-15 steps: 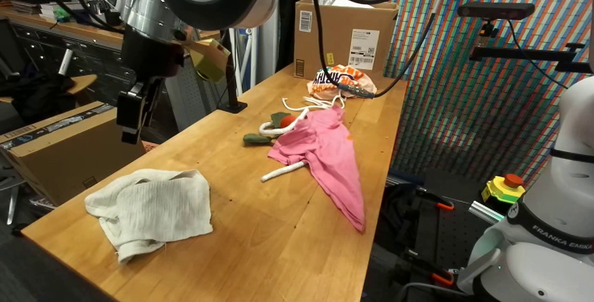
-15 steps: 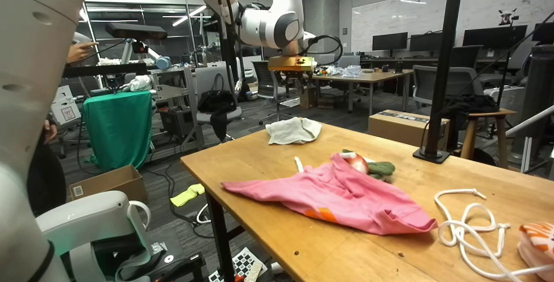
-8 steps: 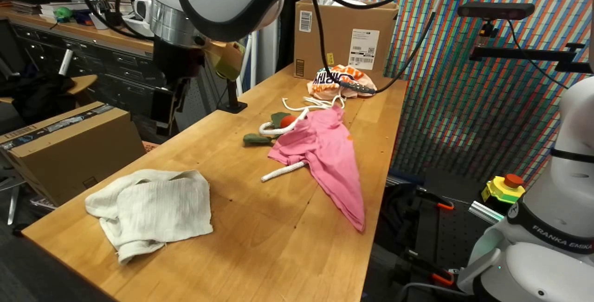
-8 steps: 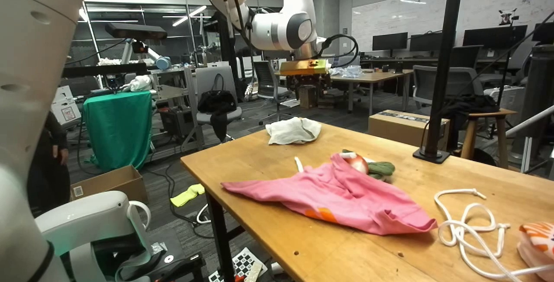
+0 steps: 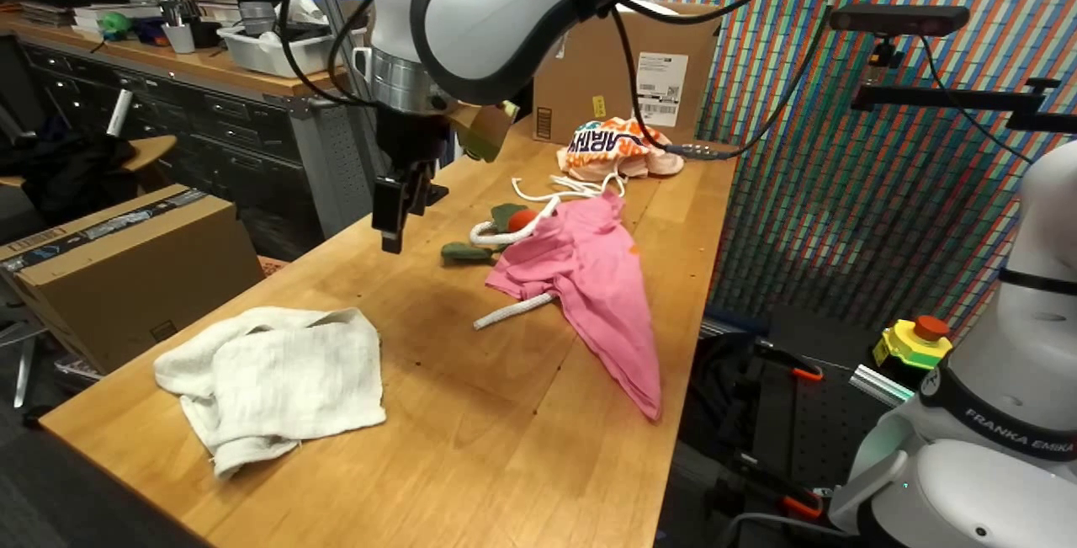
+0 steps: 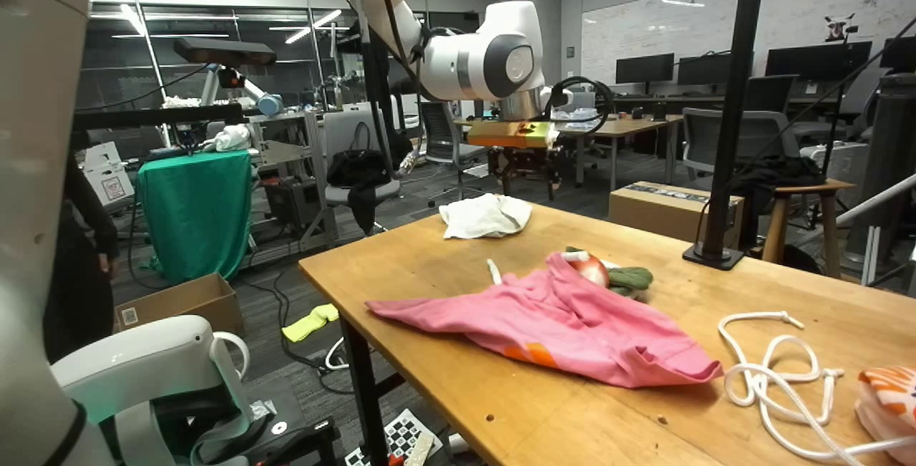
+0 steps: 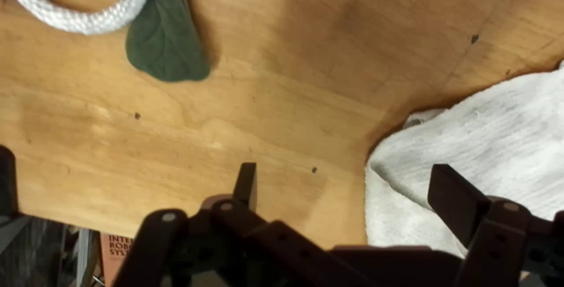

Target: Move the peach shirt to the right, move the white towel and pink shirt to the left, move the radish backwards, move the long white rope to the right

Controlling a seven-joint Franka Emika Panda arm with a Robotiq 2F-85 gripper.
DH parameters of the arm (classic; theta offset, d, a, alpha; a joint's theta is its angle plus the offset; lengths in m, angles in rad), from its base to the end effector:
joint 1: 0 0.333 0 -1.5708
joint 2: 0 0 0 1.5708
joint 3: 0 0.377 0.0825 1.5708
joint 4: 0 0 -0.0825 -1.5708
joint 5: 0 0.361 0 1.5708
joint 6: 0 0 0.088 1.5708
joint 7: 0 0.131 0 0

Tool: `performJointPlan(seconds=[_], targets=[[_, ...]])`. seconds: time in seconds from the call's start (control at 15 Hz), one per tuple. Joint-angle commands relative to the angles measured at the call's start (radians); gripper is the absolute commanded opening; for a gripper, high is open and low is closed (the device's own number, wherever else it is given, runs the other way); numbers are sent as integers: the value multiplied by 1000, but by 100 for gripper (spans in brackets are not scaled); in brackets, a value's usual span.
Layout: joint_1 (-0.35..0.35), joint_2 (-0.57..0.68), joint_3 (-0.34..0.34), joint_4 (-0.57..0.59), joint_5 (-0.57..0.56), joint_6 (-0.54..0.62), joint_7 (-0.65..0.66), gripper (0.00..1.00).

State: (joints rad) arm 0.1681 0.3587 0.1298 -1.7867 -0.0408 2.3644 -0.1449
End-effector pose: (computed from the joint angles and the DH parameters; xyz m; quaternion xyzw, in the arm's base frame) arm 0.6451 0.1868 0.4231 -0.9682 -0.2244 -0.1101 0.0148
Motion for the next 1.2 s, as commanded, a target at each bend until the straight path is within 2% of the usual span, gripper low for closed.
performJointPlan(seconds=[0.0,0.53,1.13], targets=[[-24,-127,-14,-180,0,40,54,100],[-120,-329,-70,-484,-7,88,-16,100],[-179,-440,-133,-659,41,78,-134,100]])
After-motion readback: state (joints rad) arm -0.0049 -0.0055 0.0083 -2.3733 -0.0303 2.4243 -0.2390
